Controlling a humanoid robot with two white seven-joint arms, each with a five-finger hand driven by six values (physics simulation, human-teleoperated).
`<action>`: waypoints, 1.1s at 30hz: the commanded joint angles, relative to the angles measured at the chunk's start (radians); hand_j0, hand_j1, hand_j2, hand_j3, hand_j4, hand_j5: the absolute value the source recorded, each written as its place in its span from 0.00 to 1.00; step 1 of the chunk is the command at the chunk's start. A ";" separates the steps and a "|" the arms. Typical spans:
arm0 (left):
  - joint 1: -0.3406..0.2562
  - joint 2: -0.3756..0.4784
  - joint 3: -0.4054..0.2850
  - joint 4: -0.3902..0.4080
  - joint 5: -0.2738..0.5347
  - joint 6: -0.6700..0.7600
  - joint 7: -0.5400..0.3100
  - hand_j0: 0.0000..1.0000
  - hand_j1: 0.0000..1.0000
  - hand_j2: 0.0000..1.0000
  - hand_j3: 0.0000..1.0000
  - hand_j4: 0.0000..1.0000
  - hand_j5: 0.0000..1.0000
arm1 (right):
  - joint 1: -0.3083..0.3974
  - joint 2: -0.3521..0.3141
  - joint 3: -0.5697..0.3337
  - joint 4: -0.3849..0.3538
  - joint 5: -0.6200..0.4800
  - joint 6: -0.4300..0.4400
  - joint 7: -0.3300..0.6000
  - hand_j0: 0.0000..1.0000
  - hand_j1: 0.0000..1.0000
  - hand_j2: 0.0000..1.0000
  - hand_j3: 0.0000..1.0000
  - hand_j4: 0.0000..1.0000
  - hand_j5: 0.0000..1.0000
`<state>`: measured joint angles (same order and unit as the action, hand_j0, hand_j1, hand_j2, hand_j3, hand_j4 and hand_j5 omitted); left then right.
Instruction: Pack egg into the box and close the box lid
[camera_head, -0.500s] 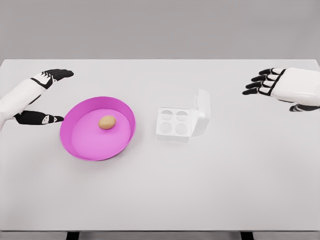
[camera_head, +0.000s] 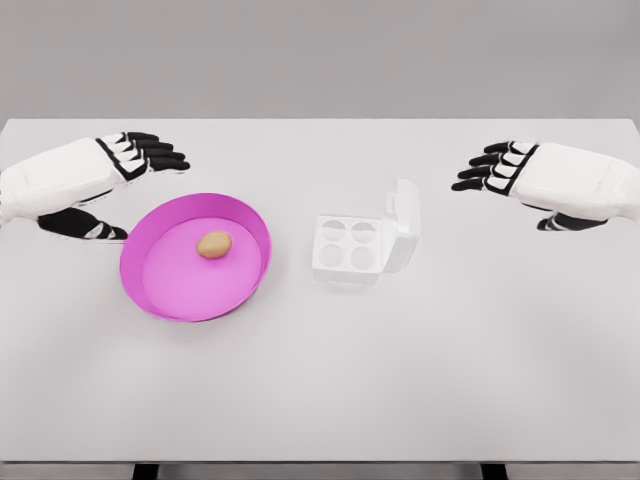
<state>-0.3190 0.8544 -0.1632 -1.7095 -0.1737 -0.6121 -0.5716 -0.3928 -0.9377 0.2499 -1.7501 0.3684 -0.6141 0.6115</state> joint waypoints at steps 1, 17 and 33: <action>-0.014 -0.003 -0.082 -0.009 0.011 0.001 -0.039 1.00 1.00 1.00 1.00 1.00 1.00 | 0.017 -0.003 -0.001 0.000 -0.003 0.003 -0.001 1.00 1.00 1.00 1.00 1.00 1.00; -0.094 -0.089 -0.294 -0.012 0.046 0.587 -0.039 0.94 0.94 0.94 0.94 0.94 0.94 | 0.081 -0.043 -0.003 0.043 0.007 0.003 -0.001 1.00 1.00 1.00 1.00 1.00 1.00; -0.089 -0.164 -0.338 -0.010 -0.201 0.623 -0.039 0.84 0.84 0.84 0.84 0.84 0.84 | 0.109 -0.049 -0.001 0.032 0.007 0.003 -0.001 1.00 1.00 1.00 1.00 1.00 1.00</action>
<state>-0.4096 0.7081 -0.5002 -1.7195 -0.3388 0.0105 -0.6112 -0.2777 -0.9841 0.2478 -1.7178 0.3808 -0.6137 0.6113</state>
